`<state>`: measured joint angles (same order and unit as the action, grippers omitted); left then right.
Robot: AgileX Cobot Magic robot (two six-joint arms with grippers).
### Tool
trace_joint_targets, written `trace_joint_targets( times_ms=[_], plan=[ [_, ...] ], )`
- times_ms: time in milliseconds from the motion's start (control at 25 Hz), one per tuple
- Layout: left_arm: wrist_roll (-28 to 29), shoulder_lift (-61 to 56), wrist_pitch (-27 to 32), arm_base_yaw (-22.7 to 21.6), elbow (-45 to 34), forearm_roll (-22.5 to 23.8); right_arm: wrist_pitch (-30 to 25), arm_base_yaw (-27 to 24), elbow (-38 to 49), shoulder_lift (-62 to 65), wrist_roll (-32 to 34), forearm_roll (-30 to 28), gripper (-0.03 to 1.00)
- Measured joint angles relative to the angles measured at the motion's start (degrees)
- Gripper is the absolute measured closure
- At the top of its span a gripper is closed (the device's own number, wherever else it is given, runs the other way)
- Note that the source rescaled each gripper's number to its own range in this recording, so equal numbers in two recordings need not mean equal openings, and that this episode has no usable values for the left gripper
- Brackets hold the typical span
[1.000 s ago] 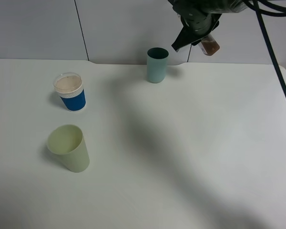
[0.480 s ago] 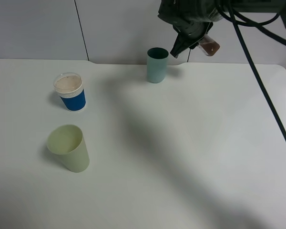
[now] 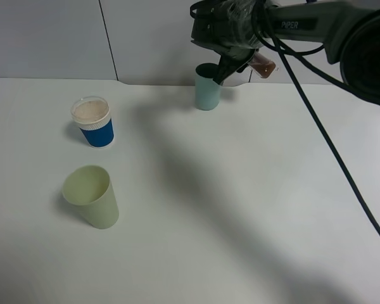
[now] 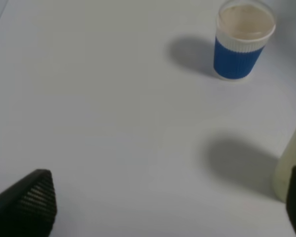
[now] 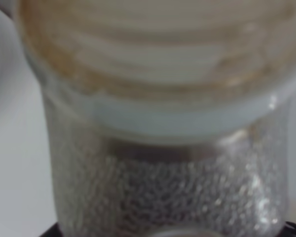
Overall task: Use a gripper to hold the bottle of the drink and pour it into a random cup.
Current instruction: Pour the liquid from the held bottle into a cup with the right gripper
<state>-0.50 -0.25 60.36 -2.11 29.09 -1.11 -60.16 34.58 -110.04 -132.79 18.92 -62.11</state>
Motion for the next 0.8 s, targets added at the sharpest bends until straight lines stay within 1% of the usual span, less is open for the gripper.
trace_joint_targets(
  times_ms=[320,480,640,800],
  plan=[
    [0.0,0.0,0.0,0.0,0.0,0.0,-1.0,0.8,-0.6,-0.8,-8.3,-2.5,0.97],
    [0.0,0.0,0.0,0.0,0.0,0.0,-1.8,0.8,-0.6,-0.8,-10.0,-4.0,0.97],
    [0.0,0.0,0.0,0.0,0.0,0.0,-2.4,0.8,-0.6,-0.8,-11.9,-4.2,0.97],
    [0.0,0.0,0.0,0.0,0.0,0.0,-3.1,0.8,-0.6,-0.8,-16.0,-5.0,0.97]
  ],
)
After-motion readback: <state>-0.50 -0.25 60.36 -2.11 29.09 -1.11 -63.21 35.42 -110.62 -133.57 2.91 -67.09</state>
